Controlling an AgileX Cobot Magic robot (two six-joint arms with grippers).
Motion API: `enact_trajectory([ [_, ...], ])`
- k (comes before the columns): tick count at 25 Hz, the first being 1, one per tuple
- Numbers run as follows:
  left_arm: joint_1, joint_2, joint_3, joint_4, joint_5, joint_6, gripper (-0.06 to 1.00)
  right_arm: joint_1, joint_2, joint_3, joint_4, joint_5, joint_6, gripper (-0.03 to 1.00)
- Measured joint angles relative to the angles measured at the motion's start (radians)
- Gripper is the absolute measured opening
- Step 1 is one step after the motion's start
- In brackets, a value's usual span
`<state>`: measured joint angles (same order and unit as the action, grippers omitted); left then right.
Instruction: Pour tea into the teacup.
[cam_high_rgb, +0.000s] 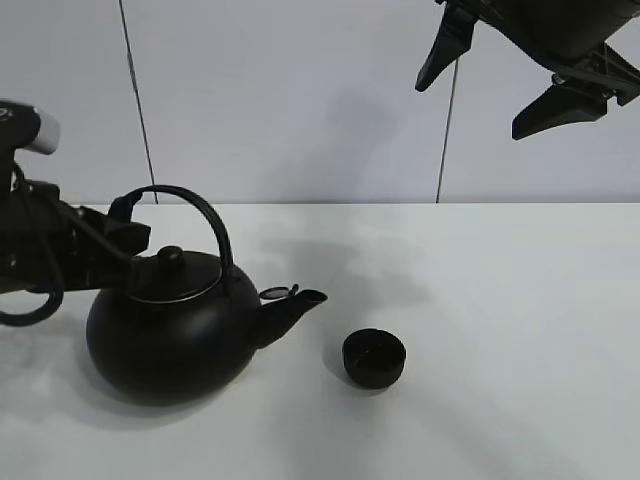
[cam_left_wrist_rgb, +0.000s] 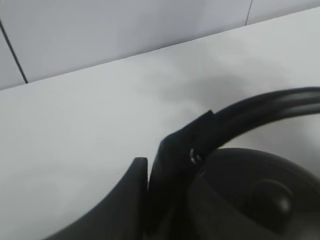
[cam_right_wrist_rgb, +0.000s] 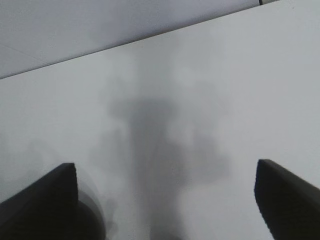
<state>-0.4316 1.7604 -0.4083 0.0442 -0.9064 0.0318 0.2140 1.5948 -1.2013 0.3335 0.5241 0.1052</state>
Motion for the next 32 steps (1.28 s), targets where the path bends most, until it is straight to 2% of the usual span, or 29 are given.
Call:
enact_trajectory([
  [4, -0.007, -0.054, -0.088, 0.062, 0.132, 0.0, 0.12, 0.0, 0.0, 0.0, 0.0, 0.0, 0.0, 0.66],
  [11, -0.077, -0.057, -0.223, 0.09, 0.258, 0.019, 0.12, 0.0, 0.0, 0.0, 0.0, 0.0, 0.0, 0.66],
  [22, -0.093, 0.007, -0.32, 0.11, 0.288, 0.032, 0.12, 0.0, 0.0, 0.0, 0.0, 0.0, 0.0, 0.66],
  [32, -0.093, 0.021, -0.323, 0.099, 0.32, 0.122, 0.12, 0.0, 0.0, 0.001, 0.001, 0.0, 0.0, 0.66],
])
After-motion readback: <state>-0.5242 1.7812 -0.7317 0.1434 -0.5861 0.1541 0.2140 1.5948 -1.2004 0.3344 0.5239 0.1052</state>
